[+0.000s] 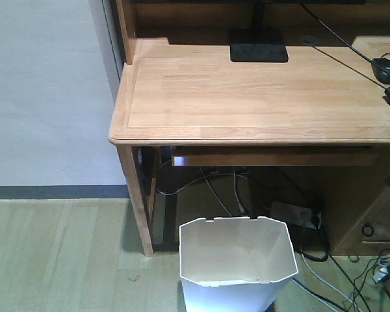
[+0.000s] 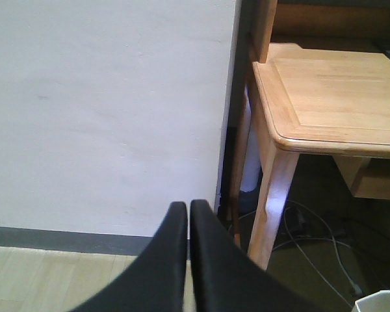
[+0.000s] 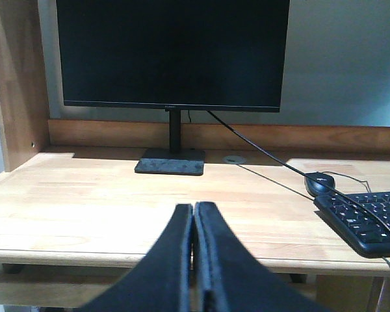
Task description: Move trash bin to bedside with robot
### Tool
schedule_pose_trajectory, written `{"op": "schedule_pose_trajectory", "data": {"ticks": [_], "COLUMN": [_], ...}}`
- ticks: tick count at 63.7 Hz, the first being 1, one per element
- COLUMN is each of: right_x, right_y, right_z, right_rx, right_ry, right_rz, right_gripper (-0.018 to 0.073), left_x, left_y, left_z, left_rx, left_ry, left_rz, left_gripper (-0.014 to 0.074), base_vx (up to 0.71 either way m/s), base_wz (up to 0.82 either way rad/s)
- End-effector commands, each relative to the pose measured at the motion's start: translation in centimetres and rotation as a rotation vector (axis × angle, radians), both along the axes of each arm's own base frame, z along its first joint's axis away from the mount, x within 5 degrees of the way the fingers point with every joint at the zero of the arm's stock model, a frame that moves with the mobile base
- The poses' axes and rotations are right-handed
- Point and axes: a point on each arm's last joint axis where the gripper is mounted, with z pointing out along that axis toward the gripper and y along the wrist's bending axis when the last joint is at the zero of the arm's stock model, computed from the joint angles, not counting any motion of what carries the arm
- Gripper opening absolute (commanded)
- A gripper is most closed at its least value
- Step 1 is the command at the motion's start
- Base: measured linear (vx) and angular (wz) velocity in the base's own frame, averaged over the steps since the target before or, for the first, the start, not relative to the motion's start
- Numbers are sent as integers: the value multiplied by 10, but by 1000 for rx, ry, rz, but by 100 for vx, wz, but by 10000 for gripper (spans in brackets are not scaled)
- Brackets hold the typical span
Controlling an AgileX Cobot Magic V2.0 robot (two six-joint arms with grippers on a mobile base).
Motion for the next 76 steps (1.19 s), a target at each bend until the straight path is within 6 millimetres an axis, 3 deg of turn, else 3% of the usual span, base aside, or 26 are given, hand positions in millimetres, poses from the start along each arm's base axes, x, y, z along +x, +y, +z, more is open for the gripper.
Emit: {"op": "schedule_pose_trajectory", "data": {"ticks": [1, 57, 68, 76], "right_x": [-1, -2, -6, -4], "right_y": [1, 1, 2, 1], "right_z": [6, 9, 28, 48], "right_rx": [-13, 9, 17, 28], "right_ry": [-84, -122, -290, -242], "right_rz": [5, 9, 22, 17], "right_gripper": [-9, -9, -9, -9], "left_x": [1, 1, 1, 1], "left_y": [0, 0, 0, 0], "left_z": [5, 5, 5, 5], "left_rx": [4, 4, 4, 4], "left_ry": [-77, -77, -77, -77], "left_rz": [-4, -4, -4, -4], "left_gripper": [-6, -6, -6, -6], "base_vx": [0, 0, 0, 0], "base_wz": [0, 0, 0, 0]}}
